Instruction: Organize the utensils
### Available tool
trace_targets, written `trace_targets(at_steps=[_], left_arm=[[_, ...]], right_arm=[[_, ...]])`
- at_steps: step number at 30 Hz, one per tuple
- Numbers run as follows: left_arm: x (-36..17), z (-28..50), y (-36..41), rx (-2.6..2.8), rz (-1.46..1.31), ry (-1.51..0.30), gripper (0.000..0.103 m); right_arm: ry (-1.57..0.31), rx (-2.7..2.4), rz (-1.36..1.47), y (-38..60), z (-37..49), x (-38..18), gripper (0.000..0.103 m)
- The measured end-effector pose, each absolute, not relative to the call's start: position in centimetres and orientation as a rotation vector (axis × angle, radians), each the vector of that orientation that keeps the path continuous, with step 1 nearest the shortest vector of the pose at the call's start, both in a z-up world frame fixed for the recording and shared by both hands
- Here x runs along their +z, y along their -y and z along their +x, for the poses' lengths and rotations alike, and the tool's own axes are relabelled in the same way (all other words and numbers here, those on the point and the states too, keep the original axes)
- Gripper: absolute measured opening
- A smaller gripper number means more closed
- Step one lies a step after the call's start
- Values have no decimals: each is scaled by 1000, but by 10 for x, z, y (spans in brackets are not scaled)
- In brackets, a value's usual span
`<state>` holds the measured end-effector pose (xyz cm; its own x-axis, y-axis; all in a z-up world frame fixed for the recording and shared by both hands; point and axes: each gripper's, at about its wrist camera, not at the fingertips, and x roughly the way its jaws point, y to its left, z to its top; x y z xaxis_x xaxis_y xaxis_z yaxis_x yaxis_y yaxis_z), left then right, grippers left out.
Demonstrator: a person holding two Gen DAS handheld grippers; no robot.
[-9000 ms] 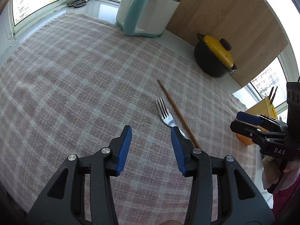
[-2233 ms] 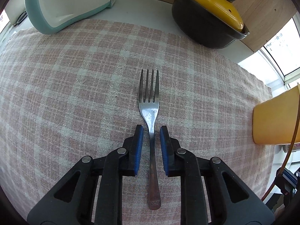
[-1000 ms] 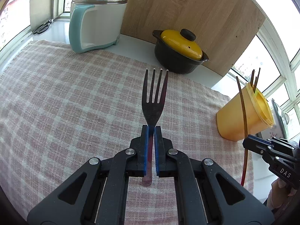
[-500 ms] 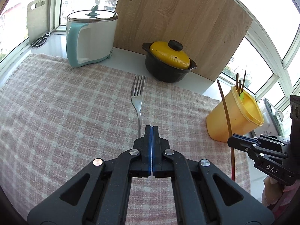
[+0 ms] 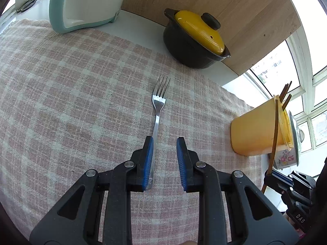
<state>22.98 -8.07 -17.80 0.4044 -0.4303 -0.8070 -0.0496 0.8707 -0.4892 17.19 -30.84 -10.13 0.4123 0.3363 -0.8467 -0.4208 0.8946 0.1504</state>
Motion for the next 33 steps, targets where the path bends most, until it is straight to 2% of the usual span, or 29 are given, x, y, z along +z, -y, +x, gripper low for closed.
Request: trace_targets(at_steps=[14, 24, 25, 26, 33], left_arm=[[-208, 297, 127, -209, -160, -1350, 22], [-214, 319, 143, -212, -60, -1364, 22], [-215, 319, 143, -218, -55, -1355, 20], [-215, 318, 144, -215, -32, -1343, 12], [-218, 308, 124, -245, -127, -1340, 5]], right_arm=[[-1059, 465, -83, 314, 174, -105, 4], [-1057, 450, -70, 316, 176, -106, 4], [-1055, 446, -69, 316, 176, -106, 4], [-1054, 444, -66, 316, 176, -106, 4], [-1042, 428, -59, 319, 178, -101, 4]])
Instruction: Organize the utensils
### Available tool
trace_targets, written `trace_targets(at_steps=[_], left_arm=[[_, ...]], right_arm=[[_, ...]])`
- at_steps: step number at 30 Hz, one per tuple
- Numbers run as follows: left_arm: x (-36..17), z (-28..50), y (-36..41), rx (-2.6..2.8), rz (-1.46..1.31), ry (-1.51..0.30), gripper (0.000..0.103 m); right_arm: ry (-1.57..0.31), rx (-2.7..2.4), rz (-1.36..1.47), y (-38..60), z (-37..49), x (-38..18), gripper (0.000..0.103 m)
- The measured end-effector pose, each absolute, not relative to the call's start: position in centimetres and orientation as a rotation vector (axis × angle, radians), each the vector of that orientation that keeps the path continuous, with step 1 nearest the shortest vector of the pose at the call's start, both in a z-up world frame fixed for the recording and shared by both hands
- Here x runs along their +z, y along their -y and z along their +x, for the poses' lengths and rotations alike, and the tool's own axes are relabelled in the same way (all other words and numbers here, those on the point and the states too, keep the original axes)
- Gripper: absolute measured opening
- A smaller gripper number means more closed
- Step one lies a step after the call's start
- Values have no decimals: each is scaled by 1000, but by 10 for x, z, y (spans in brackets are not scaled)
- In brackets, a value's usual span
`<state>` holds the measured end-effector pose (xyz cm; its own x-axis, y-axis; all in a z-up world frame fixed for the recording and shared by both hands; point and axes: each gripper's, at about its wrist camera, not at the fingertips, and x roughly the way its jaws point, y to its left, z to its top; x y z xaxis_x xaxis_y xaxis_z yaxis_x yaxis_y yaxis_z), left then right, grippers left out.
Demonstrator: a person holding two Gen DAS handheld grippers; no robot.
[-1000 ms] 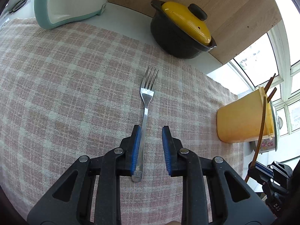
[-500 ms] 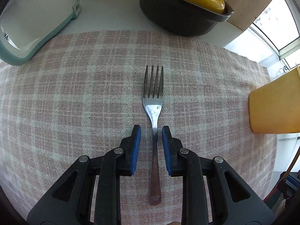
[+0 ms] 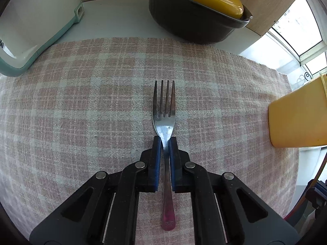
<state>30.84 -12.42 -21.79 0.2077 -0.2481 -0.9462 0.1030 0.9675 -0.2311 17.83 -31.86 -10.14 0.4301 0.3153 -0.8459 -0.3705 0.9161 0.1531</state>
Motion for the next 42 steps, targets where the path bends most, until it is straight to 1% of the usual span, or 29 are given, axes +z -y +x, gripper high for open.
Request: trace_targets(at_steps=[7, 14, 16, 17, 20, 24, 27, 28, 30, 31, 34, 42], left_arm=[[-211, 274, 105, -289, -275, -1291, 5], [-172, 227, 84, -342, -422, -1111, 5], [-168, 218, 76, -355, -468, -1076, 0], [-167, 214, 73, -361, -487, -1065, 0], [-161, 209, 74, -366, -464, -1016, 0], [-169, 210, 65, -365, -442, -1029, 0], [-181, 215, 58, -376, -488, -1099, 0], [-184, 217, 55, -367, -511, -1125, 2], [-191, 218, 49, -386, -591, -1152, 18], [-196, 220, 46, -390, -634, -1165, 20], [-209, 225, 41, -367, -708, -1209, 20], [-217, 236, 53, -291, -633, -1291, 20]], right_arm=[[-1035, 414, -55, 319, 176, -99, 4], [-1031, 393, -39, 321, 170, -97, 4], [-1031, 387, -55, 318, 169, -98, 4], [-1029, 381, -66, 316, 169, -98, 4], [-1022, 374, -73, 310, 168, -97, 4], [-1009, 348, -95, 304, 165, -99, 4], [-1014, 333, -73, 305, 159, -100, 4], [-1014, 336, -71, 306, 157, -101, 4], [-1005, 343, -80, 305, 153, -102, 4], [-1003, 349, -81, 305, 151, -102, 4], [-1022, 380, -70, 306, 148, -104, 4], [-1006, 412, -85, 311, 144, -95, 4]])
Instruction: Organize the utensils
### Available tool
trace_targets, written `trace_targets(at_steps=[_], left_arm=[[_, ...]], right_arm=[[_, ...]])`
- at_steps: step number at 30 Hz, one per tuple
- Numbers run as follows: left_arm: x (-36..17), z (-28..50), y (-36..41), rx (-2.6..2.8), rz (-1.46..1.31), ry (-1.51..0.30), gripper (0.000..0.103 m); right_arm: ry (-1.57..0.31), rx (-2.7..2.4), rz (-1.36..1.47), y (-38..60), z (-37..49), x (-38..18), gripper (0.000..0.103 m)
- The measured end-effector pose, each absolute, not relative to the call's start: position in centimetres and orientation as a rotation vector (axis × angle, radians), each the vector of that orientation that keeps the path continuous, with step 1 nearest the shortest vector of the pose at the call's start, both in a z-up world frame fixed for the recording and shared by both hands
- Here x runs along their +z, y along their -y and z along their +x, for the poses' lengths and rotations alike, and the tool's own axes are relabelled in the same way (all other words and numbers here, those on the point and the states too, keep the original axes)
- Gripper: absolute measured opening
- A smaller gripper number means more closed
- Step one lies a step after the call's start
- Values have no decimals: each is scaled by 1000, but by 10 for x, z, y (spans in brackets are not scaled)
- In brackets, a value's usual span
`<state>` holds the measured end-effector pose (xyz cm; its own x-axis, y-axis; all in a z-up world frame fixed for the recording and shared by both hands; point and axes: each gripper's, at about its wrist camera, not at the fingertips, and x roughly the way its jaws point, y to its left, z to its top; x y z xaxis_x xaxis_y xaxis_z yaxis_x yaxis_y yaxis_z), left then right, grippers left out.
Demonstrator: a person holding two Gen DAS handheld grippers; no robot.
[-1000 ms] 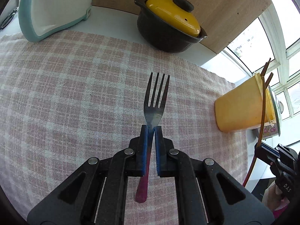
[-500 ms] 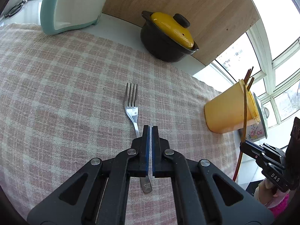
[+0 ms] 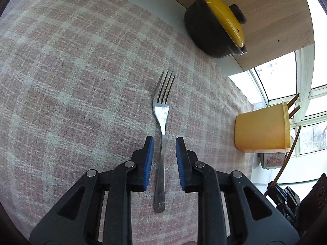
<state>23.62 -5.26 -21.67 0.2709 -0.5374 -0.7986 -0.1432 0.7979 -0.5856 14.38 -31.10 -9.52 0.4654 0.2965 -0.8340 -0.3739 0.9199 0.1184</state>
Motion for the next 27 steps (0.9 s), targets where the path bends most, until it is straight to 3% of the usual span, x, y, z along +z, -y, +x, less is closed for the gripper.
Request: trace_targets(at_steps=[13, 18, 27], left_arm=[[-211, 248, 102, -191, -317, -1348, 26], [-211, 249, 110, -144, -224, -1344, 6], [-209, 241, 122, -134, -266, -1328, 3]], right_arm=[[-990, 466, -72, 334, 133, -82, 4], [-971, 474, -55, 343, 134, -75, 4], [-954, 477, -55, 352, 133, -70, 4]])
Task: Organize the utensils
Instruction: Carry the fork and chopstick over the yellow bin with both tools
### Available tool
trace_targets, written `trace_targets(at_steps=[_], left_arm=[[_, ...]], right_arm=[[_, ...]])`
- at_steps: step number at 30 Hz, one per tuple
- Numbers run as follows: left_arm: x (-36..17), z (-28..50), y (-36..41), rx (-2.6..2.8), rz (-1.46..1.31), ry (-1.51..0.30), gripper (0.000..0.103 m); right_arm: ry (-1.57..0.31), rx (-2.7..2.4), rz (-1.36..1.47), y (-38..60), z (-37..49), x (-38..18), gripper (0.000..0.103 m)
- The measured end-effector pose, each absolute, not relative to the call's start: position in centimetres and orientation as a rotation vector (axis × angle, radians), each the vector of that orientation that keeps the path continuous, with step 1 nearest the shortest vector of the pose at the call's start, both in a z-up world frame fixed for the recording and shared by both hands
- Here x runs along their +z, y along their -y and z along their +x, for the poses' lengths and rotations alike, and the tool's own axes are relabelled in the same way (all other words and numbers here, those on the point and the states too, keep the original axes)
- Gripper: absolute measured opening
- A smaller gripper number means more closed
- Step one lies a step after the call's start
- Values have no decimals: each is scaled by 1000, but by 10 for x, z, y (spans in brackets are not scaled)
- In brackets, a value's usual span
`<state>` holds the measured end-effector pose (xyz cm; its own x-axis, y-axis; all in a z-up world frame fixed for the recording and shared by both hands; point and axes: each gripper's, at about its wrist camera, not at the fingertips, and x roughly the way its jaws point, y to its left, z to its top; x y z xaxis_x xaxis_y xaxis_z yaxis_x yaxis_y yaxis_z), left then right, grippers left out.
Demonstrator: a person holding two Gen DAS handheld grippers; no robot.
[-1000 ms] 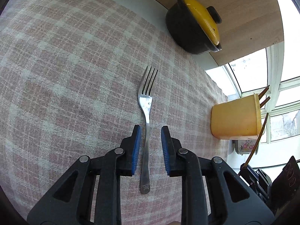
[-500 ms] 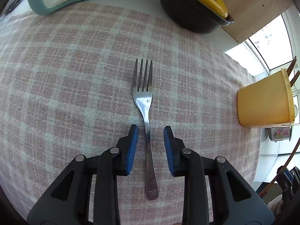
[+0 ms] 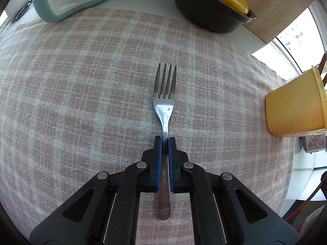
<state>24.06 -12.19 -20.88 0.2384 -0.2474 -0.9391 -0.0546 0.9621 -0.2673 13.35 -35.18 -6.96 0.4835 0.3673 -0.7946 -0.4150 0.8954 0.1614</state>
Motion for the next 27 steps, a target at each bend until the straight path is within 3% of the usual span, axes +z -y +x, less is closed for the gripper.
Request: trace_targets(at_steps=[14, 27], left_arm=[[-184, 202, 127, -230, -379, -1246, 3], [-91, 200, 144, -356, -394, -1052, 3]], right_arm=[[-966, 454, -53, 356, 130, -71, 4], [-908, 415, -16, 372, 137, -37, 4]])
